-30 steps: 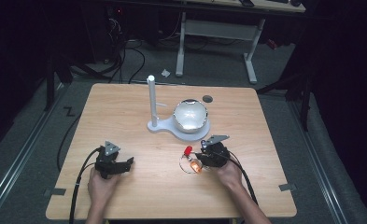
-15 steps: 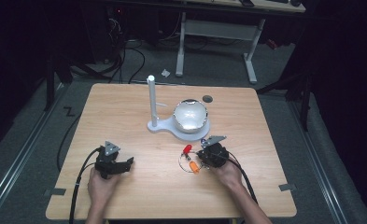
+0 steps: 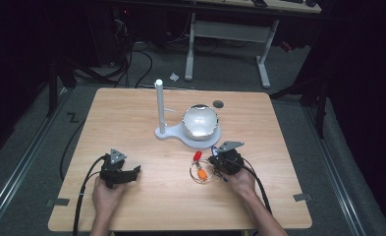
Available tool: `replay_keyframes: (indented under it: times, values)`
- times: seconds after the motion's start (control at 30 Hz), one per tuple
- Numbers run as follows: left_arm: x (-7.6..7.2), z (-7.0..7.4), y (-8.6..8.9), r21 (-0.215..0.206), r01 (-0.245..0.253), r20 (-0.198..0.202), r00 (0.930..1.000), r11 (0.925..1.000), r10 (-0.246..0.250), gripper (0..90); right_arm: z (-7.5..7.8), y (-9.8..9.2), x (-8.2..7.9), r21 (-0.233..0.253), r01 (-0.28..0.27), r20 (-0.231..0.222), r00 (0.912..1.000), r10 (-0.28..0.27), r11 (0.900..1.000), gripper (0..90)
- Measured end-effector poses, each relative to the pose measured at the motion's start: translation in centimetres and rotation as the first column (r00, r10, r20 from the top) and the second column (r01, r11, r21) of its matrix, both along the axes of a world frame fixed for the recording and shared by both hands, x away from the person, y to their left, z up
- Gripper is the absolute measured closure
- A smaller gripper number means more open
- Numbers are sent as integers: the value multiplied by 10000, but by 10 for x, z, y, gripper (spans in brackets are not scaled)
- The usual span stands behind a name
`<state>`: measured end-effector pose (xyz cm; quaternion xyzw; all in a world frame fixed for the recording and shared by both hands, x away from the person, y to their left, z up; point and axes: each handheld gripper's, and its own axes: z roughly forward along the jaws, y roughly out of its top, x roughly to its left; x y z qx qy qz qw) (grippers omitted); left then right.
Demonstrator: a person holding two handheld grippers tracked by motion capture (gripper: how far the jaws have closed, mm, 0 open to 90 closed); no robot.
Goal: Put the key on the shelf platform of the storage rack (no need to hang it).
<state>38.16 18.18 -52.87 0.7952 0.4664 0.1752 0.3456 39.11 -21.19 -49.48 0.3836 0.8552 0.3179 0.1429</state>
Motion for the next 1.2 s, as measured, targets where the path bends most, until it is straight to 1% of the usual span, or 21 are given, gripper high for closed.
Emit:
replay_keyframes:
  times: [0.1, 0.2, 0.33, 0.57, 0.6, 0.67, 0.83, 0.9, 1.03, 1.2]
  values:
    - [0, 0, 0, 1, 1, 1, 10000, 10000, -1, 235, 1, -1, -1, 8, -65, -29, 10000, 65, 10000, 878]
    - [0, 0, 0, 0, -9, 10, 10000, 10000, 9, 236, 2, -1, -2, 44, -96, 39, 9999, 96, 9999, 879]
    - [0, 0, 0, -12, -26, 19, 10000, 10000, 26, 236, 6, -4, -2, 220, -74, 155, 9999, 71, 9997, 879]
    - [0, 0, 0, -8, -35, 14, 10000, 10000, 35, 239, 24, -11, -3, 360, -161, 492, 9987, 143, 9992, 880]
    - [0, 0, 0, -11, -41, 15, 10000, 10000, 41, 240, 28, -13, -4, 516, -148, 532, 9985, 120, 9986, 880]
    - [0, 0, 0, -9, -47, 16, 10000, 10000, 47, 239, 29, -14, -5, 558, -147, 519, 9986, 118, 9983, 880]
    - [0, 0, 0, -11, -55, 14, 10000, 10000, 55, 240, 34, -15, -8, 639, -189, 674, 9976, 146, 9978, 889]
    - [0, 0, 0, -10, -57, 12, 10000, 10000, 57, 240, 39, -16, -8, 783, -246, 740, 9971, 188, 9966, 889]
    - [0, 0, 0, -11, -58, 12, 10000, 10000, 58, 240, 47, -15, -8, 739, -367, 886, 9956, 301, 9966, 889]
    - [0, 0, 0, -11, -58, 12, 10000, 10000, 58, 240, 56, -15, -8, 885, -429, 1057, 9938, 334, 9952, 889]
